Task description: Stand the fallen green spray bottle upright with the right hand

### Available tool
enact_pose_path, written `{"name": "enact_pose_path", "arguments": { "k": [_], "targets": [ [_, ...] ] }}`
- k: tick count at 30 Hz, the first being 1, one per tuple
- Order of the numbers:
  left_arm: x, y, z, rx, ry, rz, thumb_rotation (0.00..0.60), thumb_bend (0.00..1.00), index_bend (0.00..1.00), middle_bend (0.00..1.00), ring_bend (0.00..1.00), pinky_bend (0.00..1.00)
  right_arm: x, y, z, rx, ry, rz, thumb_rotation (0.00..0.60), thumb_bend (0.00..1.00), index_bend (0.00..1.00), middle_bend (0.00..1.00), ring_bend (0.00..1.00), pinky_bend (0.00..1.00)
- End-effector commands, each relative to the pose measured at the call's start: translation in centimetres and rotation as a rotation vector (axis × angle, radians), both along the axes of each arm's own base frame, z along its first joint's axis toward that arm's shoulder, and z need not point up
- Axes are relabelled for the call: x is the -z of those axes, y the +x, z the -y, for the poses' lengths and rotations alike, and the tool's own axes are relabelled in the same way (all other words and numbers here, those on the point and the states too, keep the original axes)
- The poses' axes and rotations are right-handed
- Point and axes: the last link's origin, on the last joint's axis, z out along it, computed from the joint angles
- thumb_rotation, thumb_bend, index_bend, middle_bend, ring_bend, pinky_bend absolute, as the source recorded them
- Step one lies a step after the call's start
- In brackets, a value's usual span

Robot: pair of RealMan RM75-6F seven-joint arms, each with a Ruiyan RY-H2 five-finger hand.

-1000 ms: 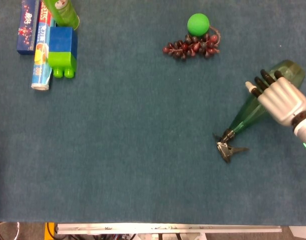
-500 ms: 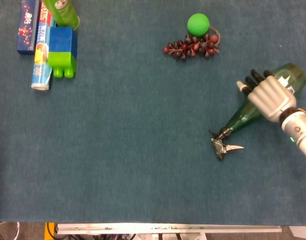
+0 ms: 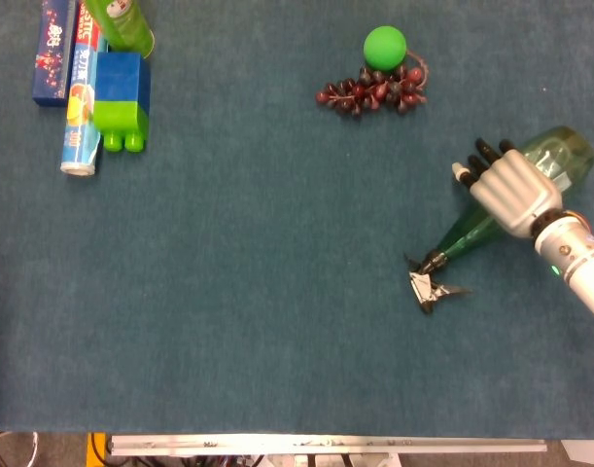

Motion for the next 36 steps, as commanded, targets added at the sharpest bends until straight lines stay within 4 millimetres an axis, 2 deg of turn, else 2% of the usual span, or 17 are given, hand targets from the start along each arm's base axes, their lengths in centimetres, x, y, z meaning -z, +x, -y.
{"name": "enact_pose_path", "arguments": {
  "k": [1, 5, 8, 10, 16, 22, 29, 36],
  "targets": [
    [0.0, 0.0, 0.0, 0.0, -0.001, -0.001, 0.6, 0.0, 0.39, 0.35, 0.26, 0.41, 0.2, 0.0, 0.1, -0.026, -0.014, 0.018, 0.6, 0.0, 0.22, 0.29, 0.15, 0.34],
    [0.0, 0.0, 0.0, -0.001, -0.003, -0.002, 0.6, 0.0, 0.39, 0.35, 0.26, 0.41, 0.4, 0.1, 0.2, -0.049, -0.033, 0.061, 0.6, 0.0, 0.38, 0.43, 0.31, 0.49],
    [0.0, 0.0, 0.0, -0.003, -0.003, -0.001, 0.6, 0.0, 0.39, 0.35, 0.26, 0.41, 0.2, 0.2, 0.1, -0.038, -0.045, 0.133, 0.6, 0.0, 0.46, 0.5, 0.39, 0.55],
    [0.0, -0.1, 0.0, -0.004, -0.002, -0.002, 0.6, 0.0, 0.39, 0.35, 0.26, 0.41, 0.0, 0.3, 0.1, -0.021, -0.051, 0.188, 0.6, 0.0, 0.48, 0.52, 0.41, 0.57],
    [0.1, -0.1, 0.0, -0.008, -0.007, -0.005, 0.6, 0.0, 0.39, 0.35, 0.26, 0.41, -1.1, 1.0, -0.2, 0.057, -0.06, 0.405, 0.6, 0.0, 0.5, 0.53, 0.41, 0.58],
    [0.2, -0.2, -0.1, -0.016, -0.011, -0.008, 0.6, 0.0, 0.39, 0.35, 0.26, 0.41, -2.3, 2.4, -0.8, 0.168, -0.04, 0.75, 0.6, 0.0, 0.5, 0.53, 0.41, 0.58],
    [0.3, -0.3, -0.1, -0.021, -0.014, -0.013, 0.6, 0.0, 0.39, 0.35, 0.26, 0.41, -3.5, 3.6, -1.5, 0.212, 0.014, 1.091, 0.6, 0.0, 0.5, 0.53, 0.41, 0.58],
    [0.3, -0.3, -0.1, -0.025, -0.018, -0.014, 0.6, 0.0, 0.39, 0.35, 0.26, 0.41, -3.8, 2.9, -2.1, 0.369, 0.071, 1.436, 0.6, 0.0, 0.5, 0.53, 0.41, 0.58]
  ]
}}
